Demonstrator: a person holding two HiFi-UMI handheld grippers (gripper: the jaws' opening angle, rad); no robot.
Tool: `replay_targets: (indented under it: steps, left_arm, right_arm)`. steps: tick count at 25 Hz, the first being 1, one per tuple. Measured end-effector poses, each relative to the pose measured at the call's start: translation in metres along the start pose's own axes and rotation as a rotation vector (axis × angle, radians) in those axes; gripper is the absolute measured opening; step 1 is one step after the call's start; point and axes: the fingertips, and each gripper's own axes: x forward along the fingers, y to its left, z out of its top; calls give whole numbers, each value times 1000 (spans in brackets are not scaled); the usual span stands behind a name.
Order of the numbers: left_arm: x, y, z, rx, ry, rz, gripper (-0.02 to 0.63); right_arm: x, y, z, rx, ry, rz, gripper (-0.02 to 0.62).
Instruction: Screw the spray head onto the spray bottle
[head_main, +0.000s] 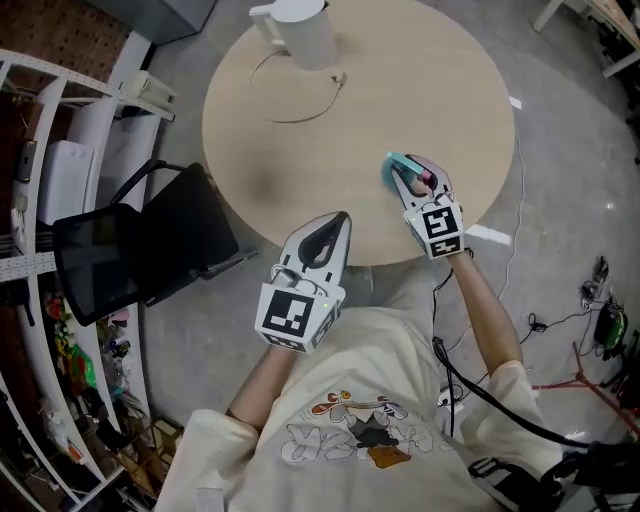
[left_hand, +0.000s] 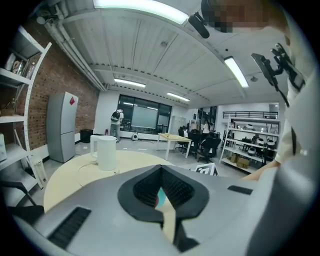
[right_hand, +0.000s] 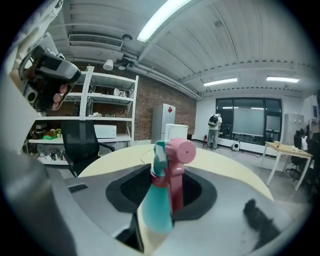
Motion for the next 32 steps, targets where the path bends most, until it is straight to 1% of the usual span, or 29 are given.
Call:
replay_targets:
  steps: [4,6,9,12,15,19,21,24,27,29,32]
  left_arm:
    - [13,29,-13,-26,9,5,5]
    - [21,37,-17,-26,16,5,5]
    - [28,45,-18,-30,33,16,5]
    - [25,51,-15,-39,34,27,5]
    - [25,54,-10,-49,14,21,5]
    - [25,48,-9,-40,14,7,5]
    - [22,48,-14,-46,30,11,5]
    - [23,51,-20,-62,34,20,5]
    - [21,54,-25,-92,27,27,5]
    - [20,57,-27,-108,26,31,5]
    - [21,54,-26,-105,33,25,5]
  right_arm:
    - [50,-2,-20,18,35,-15,135]
    - [64,-6,-30,24,41,-24,135]
    - [73,-9,-34,25,30,-19,134]
    - [73,-5,-33,44,39,8,135]
    - [75,-2,-33,62,52,38,144]
    - [73,1,-33,52,78,70,204]
    - [66,6,-30,53,80,74,223]
    - [47,5,-21,53,71,56,235]
    - [21,0,-13,28,73,19,252]
    - [12,-2,-13,20,83,3,253]
    - [13,-8,-22,15,110,-15,253]
